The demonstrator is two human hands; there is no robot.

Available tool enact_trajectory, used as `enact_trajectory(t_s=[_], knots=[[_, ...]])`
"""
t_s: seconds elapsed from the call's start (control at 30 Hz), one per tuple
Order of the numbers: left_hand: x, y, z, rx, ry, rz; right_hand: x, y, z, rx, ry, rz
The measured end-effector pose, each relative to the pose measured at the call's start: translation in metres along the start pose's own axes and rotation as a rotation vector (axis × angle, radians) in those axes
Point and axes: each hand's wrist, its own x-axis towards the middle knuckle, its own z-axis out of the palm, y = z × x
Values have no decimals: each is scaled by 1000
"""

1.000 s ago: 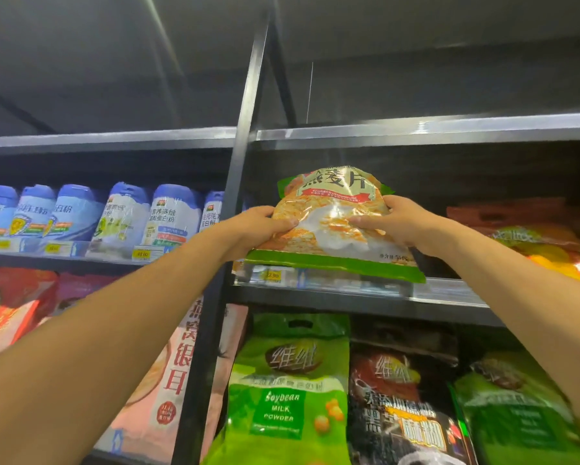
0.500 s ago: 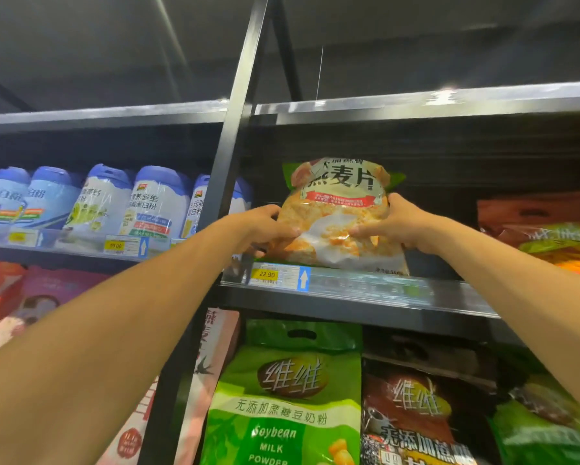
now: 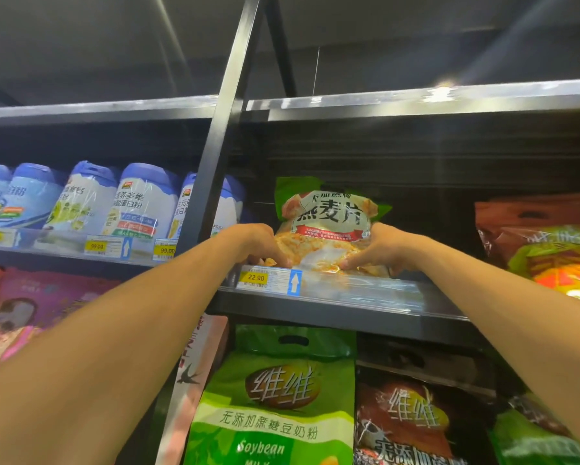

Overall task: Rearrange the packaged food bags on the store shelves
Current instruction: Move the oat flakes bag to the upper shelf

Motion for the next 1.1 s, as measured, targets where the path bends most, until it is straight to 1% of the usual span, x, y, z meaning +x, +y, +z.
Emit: enact_trajectory(t_s=[0.13,0.33,0.47,0.67,0.77,0.93,1.1], knots=[[6,0,5,39,10,8,4,1,3,-6,-11,17],[7,-2,6,75,23,33,1,0,5,-87,14,39],[5,-4,4,115,44,31,-2,1,5,-102,12,-2],[-11,5,-1,162,122,63,-7,4,-6,-89,22,-25],[-30,11,0,240,223,127,-26,-3,-12,-132,70,-41],[-61,5,10,393,484,333,-57,-9,-15,-257,136,-94],[-93,-6,14,564,611,441,-98,-9,-11,-468,344,-204]])
